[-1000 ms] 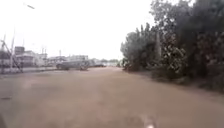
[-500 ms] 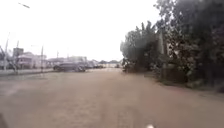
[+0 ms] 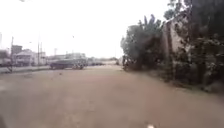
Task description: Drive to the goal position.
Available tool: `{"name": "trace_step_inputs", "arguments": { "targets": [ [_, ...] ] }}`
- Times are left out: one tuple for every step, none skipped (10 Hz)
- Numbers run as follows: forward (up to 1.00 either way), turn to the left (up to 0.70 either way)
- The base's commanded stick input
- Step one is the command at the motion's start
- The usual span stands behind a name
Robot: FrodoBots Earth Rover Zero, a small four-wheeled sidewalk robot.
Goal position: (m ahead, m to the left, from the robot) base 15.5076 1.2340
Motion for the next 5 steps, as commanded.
{"name": "trace_step_inputs", "arguments": {
  "targets": [
    [1.00, 0.00],
    [1.00, 0.00],
    [1.00, 0.00],
    [1.00, 0.00],
    [1.00, 0.00]
  ]
}}
